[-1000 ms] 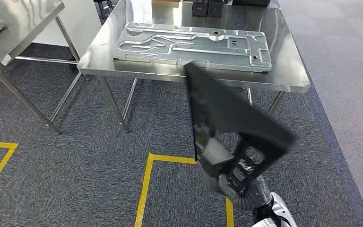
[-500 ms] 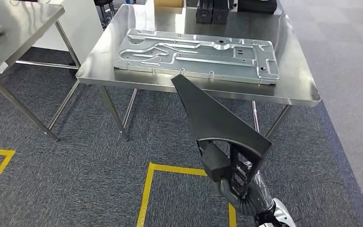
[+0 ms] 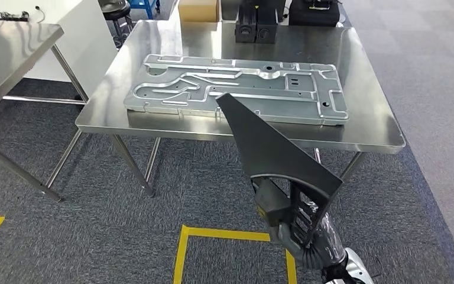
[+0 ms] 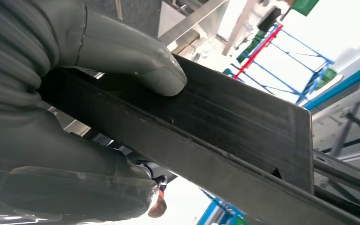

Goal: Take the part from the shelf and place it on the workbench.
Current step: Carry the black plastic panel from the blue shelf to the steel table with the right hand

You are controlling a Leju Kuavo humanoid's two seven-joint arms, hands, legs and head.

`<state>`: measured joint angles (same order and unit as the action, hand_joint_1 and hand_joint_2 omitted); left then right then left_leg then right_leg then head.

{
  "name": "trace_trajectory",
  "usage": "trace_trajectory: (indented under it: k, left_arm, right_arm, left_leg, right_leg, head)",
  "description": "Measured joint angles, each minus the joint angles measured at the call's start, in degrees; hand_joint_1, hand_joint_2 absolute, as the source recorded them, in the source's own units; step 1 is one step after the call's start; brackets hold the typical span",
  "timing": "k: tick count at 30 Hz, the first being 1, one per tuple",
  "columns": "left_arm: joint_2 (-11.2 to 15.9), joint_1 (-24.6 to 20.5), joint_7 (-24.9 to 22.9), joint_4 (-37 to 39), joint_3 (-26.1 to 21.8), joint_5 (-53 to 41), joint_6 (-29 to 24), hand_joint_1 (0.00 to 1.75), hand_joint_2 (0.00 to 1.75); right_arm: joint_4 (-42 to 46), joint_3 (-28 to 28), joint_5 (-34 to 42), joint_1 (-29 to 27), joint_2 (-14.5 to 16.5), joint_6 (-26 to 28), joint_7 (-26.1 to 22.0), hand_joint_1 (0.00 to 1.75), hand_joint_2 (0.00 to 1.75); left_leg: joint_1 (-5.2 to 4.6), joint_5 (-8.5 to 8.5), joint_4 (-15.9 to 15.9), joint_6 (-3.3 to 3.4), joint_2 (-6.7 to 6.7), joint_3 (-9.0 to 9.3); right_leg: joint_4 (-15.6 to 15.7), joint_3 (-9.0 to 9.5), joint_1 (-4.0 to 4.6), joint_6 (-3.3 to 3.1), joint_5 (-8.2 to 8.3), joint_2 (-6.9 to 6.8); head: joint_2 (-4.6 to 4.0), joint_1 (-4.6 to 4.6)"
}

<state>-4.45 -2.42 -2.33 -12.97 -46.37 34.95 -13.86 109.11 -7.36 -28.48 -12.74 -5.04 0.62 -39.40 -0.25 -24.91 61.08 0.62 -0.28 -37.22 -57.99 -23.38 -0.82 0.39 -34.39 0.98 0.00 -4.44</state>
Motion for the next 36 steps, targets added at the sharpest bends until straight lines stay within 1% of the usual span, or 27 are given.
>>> trace_trajectory:
  k: [2,3,4,5,6,8,9,10,11,13,14,15,16,18,20,21,23,24,25,26,28,29,30,31,34,35,36]
  left_arm:
    - [-0.01,-0.29,0.04,-0.04,0.04,0.0,0.07,0.0,1.75]
    - [-0.02,-0.4,0.05,-0.06,0.06,0.0,0.08,0.0,1.75]
    - [-0.04,-0.53,0.07,-0.06,0.07,0.0,0.09,0.0,1.75]
    - [-0.06,-0.63,0.1,-0.06,0.08,0.0,0.08,0.0,1.75]
    - [-0.07,-0.68,0.14,-0.06,0.08,-0.01,0.05,0.0,1.75]
    - [-0.09,-0.63,0.17,-0.06,0.09,-0.02,-0.08,0.0,1.75]
    - [-0.09,-0.52,0.16,-0.06,0.09,-0.02,-0.15,0.0,1.75]
    - [-0.1,-0.4,0.14,-0.06,0.1,-0.02,-0.2,0.0,1.75]
    - [-0.12,-0.29,0.1,-0.05,0.11,-0.02,-0.22,0.0,1.75]
    - [-0.16,-0.02,0.02,-0.04,0.12,-0.01,-0.23,0.0,1.75]
    - [-0.18,0.02,0.0,-0.04,0.12,-0.01,-0.22,0.0,1.75]
    - [-0.17,-0.01,-0.01,-0.04,0.12,-0.01,-0.22,0.0,1.75]
    - [-0.16,-0.12,-0.02,-0.04,0.12,-0.01,-0.21,0.0,1.75]
    - [-0.15,-0.42,-0.02,-0.04,0.13,-0.01,-0.21,0.0,1.75]
    - [-0.19,-0.64,0.02,-0.04,0.13,0.0,-0.21,0.0,1.75]
    - [-0.23,-0.69,0.08,-0.04,0.14,0.0,-0.21,0.0,1.75]
    - [-0.34,-0.62,0.35,-0.04,0.16,0.0,-0.12,0.0,1.75]
    - [-0.35,-0.5,0.55,-0.04,0.2,0.0,-0.02,0.0,1.75]
    - [-0.35,-0.38,0.72,-0.04,0.26,0.0,0.1,0.0,1.75]
    - [-0.34,-0.3,0.84,-0.04,0.33,0.0,0.23,0.0,1.75]
    - [-0.29,-0.16,0.95,-0.04,0.43,0.0,0.54,0.0,1.75]
    - [-0.26,-0.16,0.98,-0.04,0.45,-0.01,0.67,0.0,1.75]
    - [-0.24,-0.19,1.04,-0.04,0.48,-0.01,0.76,0.0,1.75]
    - [-0.22,-0.26,1.14,-0.04,0.5,-0.02,0.8,0.0,1.75]
    - [-0.22,-0.56,1.79,-0.04,0.52,-0.02,0.82,0.0,1.75]
    - [-0.21,-0.68,2.31,-0.04,0.52,-0.01,0.87,0.0,1.75]
    - [-0.19,-0.85,2.92,-0.04,0.52,-0.01,0.91,0.0,1.75]
  right_arm:
    - [0.91,0.08,-0.14,-0.23,0.16,0.46,-0.01,1.75,1.75]
    - [1.28,0.14,-0.1,-0.24,0.21,0.63,-0.01,1.75,1.75]
    - [1.47,0.2,-0.02,-0.24,0.26,0.78,-0.01,1.75,1.75]
    - [1.55,0.27,0.06,-0.31,0.31,0.87,-0.01,1.75,1.75]
    - [1.57,0.34,0.15,-0.43,0.36,0.93,-0.01,1.75,1.75]
    - [1.57,0.55,0.28,-0.67,0.41,1.03,-0.01,1.75,1.75]
    - [1.58,0.67,0.37,-0.8,0.41,1.11,0.0,1.75,1.75]
    - [1.58,0.81,0.51,-0.98,0.41,1.28,0.01,1.75,1.75]
    - [1.59,0.93,0.69,-1.21,0.41,1.57,0.01,1.75,1.75]
    - [1.59,1.05,1.11,-1.77,0.41,2.31,0.0,1.75,1.75]
    - [1.59,1.08,1.28,-2.0,0.41,2.63,0.0,1.75,1.75]
    - [1.67,1.08,1.4,-2.18,0.41,2.87,0.0,1.75,1.75]
    - [1.78,1.09,1.47,-2.21,0.4,3.04,0.0,1.75,1.75]
    - [2.07,1.1,1.51,-2.18,0.38,3.23,-0.01,1.75,1.75]
    - [2.19,1.13,1.44,-2.15,0.38,3.29,-0.01,1.75,1.75]
    - [2.21,1.13,1.34,-2.14,0.39,3.32,-0.01,1.75,1.75]
    - [2.22,1.31,0.28,-2.03,0.4,3.33,-0.01,1.75,1.75]
    - [2.24,1.57,-0.7,-1.93,0.41,3.27,0.0,1.75,1.75]
    - [2.29,2.02,-1.82,-1.74,0.4,3.06,0.04,1.75,1.75]
    - [2.37,2.68,-2.8,-1.38,0.39,2.62,0.11,1.75,1.75]
    - [2.48,4.85,-4.1,0.33,0.07,1.14,0.35,1.75,1.75]
    - [2.41,6.29,-4.63,1.69,-0.34,0.41,0.61,1.75,1.75]
    - [2.22,7.84,-5.41,3.38,-0.95,-0.09,1.07,1.75,1.75]
    - [1.84,9.45,-6.52,5.32,-1.82,-0.18,1.76,1.75,1.75]
    - [-0.4,12.86,-11.3,13.52,-5.33,1.47,4.63,1.75,1.75]
    - [-2.2,13.55,-13.52,17.49,-7.3,2.49,6.02,1.75,1.75]
    - [-4.44,14.25,-15.85,21.57,-9.66,3.66,7.8,1.75,1.75]
  left_leg:
    - [0.1,-0.25,-0.97,0.21,-0.23,1.91]
    - [0.23,-0.26,-1.58,0.52,-0.27,2.96]
    - [0.35,-0.44,-2.04,0.81,-0.26,4.01]
    - [0.41,-0.71,-2.47,1.02,-0.21,4.82]
    - [0.42,-1.11,-2.78,1.17,-0.2,5.53]
    - [0.44,-2.11,-3.23,1.2,-0.31,6.87]
    - [0.47,-2.77,-3.33,1.12,-0.39,7.65]
    - [0.51,-3.51,-3.38,1.01,-0.46,8.52]
    - [0.55,-4.27,-3.39,0.88,-0.51,9.41]
    - [0.55,-5.83,-3.37,0.47,-0.57,11.01]
    - [0.49,-6.46,-3.41,0.15,-0.61,11.5]
    - [0.44,-6.85,-3.46,-0.22,-0.65,12.04]
    - [0.38,-6.8,-3.22,-0.63,-0.7,12.3]
    - [0.41,-5.91,-1.27,-1.32,-0.64,11.6]
    - [0.53,-5.78,3.64,-1.82,-0.43,8.66]
    - [0.62,-6.72,6.62,-1.99,-0.33,6.63]
    - [0.69,-10.01,11.35,-2.14,-0.26,2.26]
    - [0.72,-11.19,12.14,-2.13,-0.24,0.66]
    - [0.74,-11.23,11.52,-2.04,-0.21,-0.29]
    - [0.75,-9.81,9.51,-1.86,-0.19,-0.56]
    - [0.62,-3.48,2.98,-1.35,-0.09,-0.18]
    - [0.5,-0.96,0.51,-1.07,-0.02,-0.02]
    - [0.37,0.91,-0.97,-0.81,0.02,0.04]
    - [0.2,1.46,-1.39,-0.56,0.04,-0.06]
    - [0.36,1.69,-1.71,0.4,0.04,0.38]
    - [0.42,1.72,-1.96,0.74,0.15,0.54]
    - [0.39,1.65,-2.05,1.04,0.24,0.67]
  right_leg:
    - [-1.75,0.6,0.01,0.87,0.84,-0.01]
    - [-4.13,-0.17,-0.01,1.24,1.82,-0.11]
    - [-6.97,-1.69,-0.05,1.52,2.28,-0.22]
    - [-10.05,-3.87,-0.13,1.69,1.98,-0.33]
    - [-12.77,-6.33,-0.16,1.85,0.78,-0.39]
    - [-15.34,-10.75,-0.22,2.1,-3.63,-0.45]
    - [-14.88,-12.27,-0.28,2.26,-5.15,-0.52]
    - [-13.18,-13.18,-0.35,2.42,-5.2,-0.61]
    - [-10.47,-13.55,-0.43,2.5,-3.33,-0.72]
    - [-4.88,-13.6,-0.4,2.16,4.74,-0.98]
    - [-3.26,-13.51,-0.25,1.66,7.97,-1.04]
    - [-2.52,-13.38,-0.11,1.07,9.93,-1.06]
    - [-2.27,-13.14,0.03,0.45,9.9,-1.02]
    - [-1.52,-12.05,-0.03,-0.44,9.44,-0.87]
    - [-0.5,-10.54,-0.13,-1.06,8.91,-0.88]
    - [-0.13,-9.84,-0.12,-1.32,8.55,-0.92]
    - [0.15,-8.58,-0.1,-1.59,7.64,-0.88]
    - [0.16,-7.9,-0.1,-1.6,7.1,-0.8]
    - [0.16,-7.15,-0.09,-1.55,6.54,-0.72]
    - [0.16,-6.34,-0.09,-1.45,5.95,-0.66]
    - [-0.02,-4.92,0.0,-1.09,4.74,-0.6]
    - [-0.18,-4.54,0.09,-0.78,4.16,-0.5]
    - [-0.33,-4.34,0.17,-0.4,3.6,-0.4]
    - [-0.42,-4.2,0.28,0.02,3.15,-0.29]
    - [-0.9,-4.13,0.16,1.15,2.06,-0.39]
    - [-2.62,-5.0,0.01,1.46,1.09,-0.56]
    - [-5.61,-6.63,-0.13,1.71,-0.33,-0.76]
  head:
    - [0.0,0.01]
    - [0.0,0.01]
    - [0.0,0.01]
    - [0.0,0.01]
    - [0.0,0.01]
    - [0.0,0.01]
    - [0.0,0.01]
    - [0.0,0.01]
    - [0.0,0.01]
    - [0.0,0.01]
    - [0.0,0.01]
    - [0.0,0.01]
    - [0.0,0.01]
    - [0.0,0.01]
    - [0.0,0.01]
    - [0.0,0.01]
    - [0.0,0.01]
    - [0.0,0.01]
    - [0.0,0.01]
    - [0.0,0.01]
    - [0.0,0.01]
    - [0.0,0.01]
    - [0.0,0.01]
    - [0.0,0.01]
    - [0.0,0.02]
    - [0.0,0.01]
    - [0.0,0.02]
